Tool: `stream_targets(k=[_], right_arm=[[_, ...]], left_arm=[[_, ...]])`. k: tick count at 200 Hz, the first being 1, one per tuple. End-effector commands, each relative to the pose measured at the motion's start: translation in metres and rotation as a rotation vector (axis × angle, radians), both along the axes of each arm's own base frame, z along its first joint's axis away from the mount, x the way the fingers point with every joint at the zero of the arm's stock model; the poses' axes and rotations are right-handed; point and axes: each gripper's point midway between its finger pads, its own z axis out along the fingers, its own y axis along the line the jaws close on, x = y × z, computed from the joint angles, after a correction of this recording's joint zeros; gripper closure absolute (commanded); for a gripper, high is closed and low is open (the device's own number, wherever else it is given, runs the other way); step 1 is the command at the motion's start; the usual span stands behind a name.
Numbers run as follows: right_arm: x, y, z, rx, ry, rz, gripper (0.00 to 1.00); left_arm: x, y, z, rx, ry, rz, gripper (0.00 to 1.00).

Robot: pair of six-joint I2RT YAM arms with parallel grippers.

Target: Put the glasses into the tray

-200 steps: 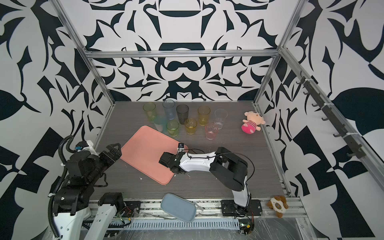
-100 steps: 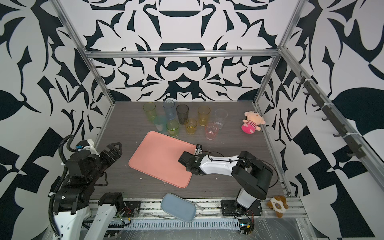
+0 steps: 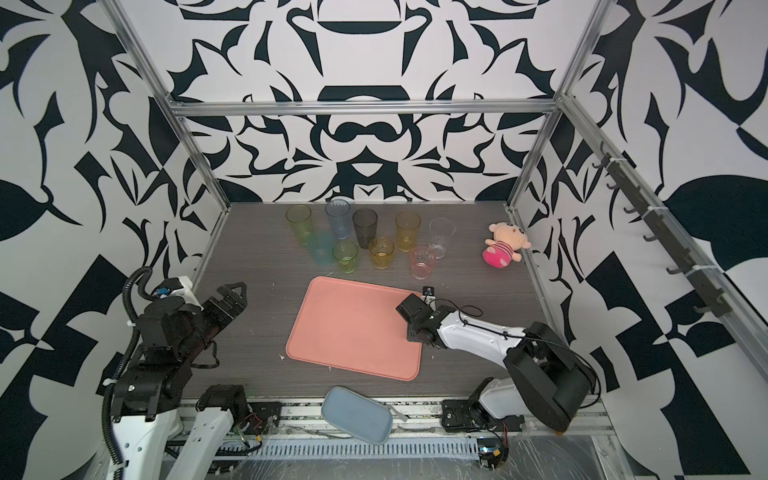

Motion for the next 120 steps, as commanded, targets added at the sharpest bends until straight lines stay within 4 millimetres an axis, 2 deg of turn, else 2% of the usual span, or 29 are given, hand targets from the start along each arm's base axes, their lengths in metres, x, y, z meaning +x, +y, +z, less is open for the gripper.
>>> stream_targets(k=[1, 34, 72, 120], right_arm=[[-0.006, 0.008, -0.003, 0.053, 0.039, 0.119, 1.00], [0.001, 0.015, -0.003, 0.013, 0.083, 0.168, 1.00], [0.012, 0.002, -0.003, -0.139, 0.121, 0.184, 1.00], [0.020, 0.001, -0.001, -0.112, 0.105, 0.190, 1.00]], left_arm=[[0.003, -0.003, -0.005, -0.020, 0.007, -0.005, 0.01], [0.005, -0.004, -0.005, -0.026, 0.004, -0.009, 0.00], [0.007, -0.005, -0.004, -0.028, -0.002, -0.016, 0.01], [0.011, -0.007, -0.008, -0.037, 0.008, -0.026, 0.00]])
